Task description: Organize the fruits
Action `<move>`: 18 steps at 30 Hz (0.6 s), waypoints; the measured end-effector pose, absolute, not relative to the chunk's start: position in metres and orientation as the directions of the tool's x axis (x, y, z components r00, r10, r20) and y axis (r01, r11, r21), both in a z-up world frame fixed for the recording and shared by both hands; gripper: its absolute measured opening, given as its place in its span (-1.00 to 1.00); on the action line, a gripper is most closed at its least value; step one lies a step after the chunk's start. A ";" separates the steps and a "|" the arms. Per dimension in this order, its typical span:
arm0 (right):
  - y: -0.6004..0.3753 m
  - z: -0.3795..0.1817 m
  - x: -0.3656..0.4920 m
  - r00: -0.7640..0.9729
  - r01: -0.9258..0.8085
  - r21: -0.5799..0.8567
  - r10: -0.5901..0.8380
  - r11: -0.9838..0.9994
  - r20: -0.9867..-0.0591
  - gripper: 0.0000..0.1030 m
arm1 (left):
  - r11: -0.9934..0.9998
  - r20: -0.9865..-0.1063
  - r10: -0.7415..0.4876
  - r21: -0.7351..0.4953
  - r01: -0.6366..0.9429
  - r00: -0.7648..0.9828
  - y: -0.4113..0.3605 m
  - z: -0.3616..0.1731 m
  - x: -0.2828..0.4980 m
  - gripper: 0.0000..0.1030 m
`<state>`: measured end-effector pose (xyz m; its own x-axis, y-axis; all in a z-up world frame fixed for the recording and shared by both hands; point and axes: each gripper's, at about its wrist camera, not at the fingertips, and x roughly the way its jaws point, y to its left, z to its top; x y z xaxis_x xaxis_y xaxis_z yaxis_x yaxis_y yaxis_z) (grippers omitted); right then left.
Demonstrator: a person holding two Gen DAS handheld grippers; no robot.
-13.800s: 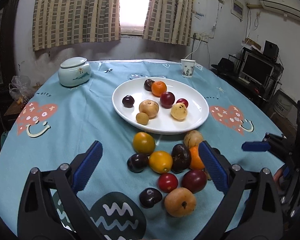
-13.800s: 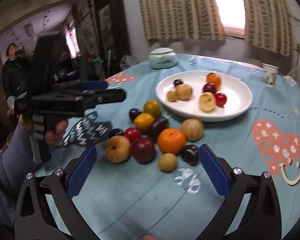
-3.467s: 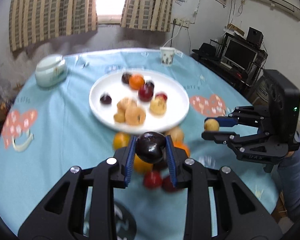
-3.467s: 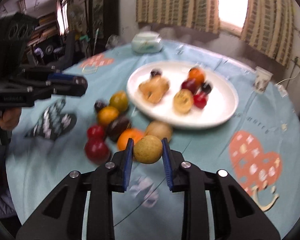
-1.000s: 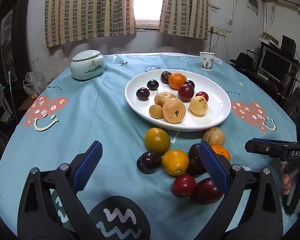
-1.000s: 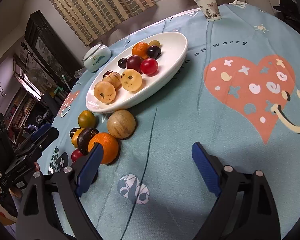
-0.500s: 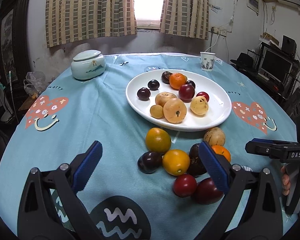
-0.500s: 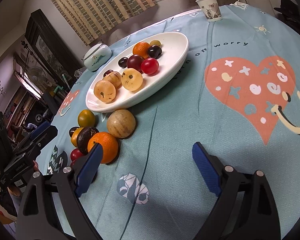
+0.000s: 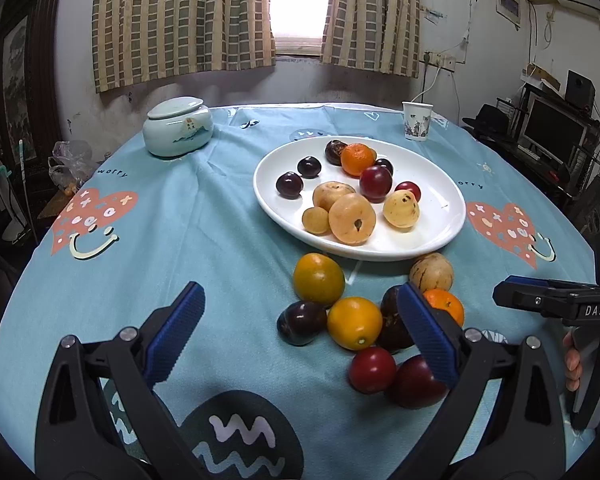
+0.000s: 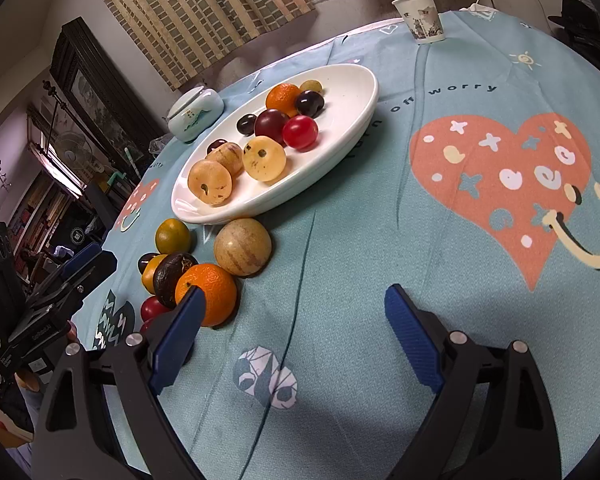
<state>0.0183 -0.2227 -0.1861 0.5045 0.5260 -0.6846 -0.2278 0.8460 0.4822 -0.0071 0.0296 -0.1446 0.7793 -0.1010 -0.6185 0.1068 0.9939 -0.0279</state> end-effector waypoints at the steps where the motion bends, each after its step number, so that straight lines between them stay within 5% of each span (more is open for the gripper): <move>1: -0.223 -0.186 0.018 0.505 -0.228 0.481 0.526 0.846 -0.685 0.77 | 0.994 -0.620 -0.099 -0.026 0.106 0.779 0.030 -0.144 -0.007 0.91; 10: -0.156 -0.167 -0.022 0.425 -0.544 0.317 0.581 0.777 -0.694 0.78 | 0.975 -0.613 -0.128 -0.222 -0.015 0.779 0.088 -0.129 -0.004 0.91; 18: -0.114 -0.181 -0.021 0.376 -0.554 0.227 0.484 0.801 -0.790 0.75 | 0.971 -0.634 -0.168 -0.240 0.015 0.754 0.081 -0.133 -0.003 0.91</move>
<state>-0.0214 -0.1135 -0.1809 0.3764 0.4835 -0.7903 -0.5537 0.8013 0.2265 -0.0025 0.0813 -0.1334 0.7544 -0.1684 -0.6345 0.0151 0.9707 -0.2397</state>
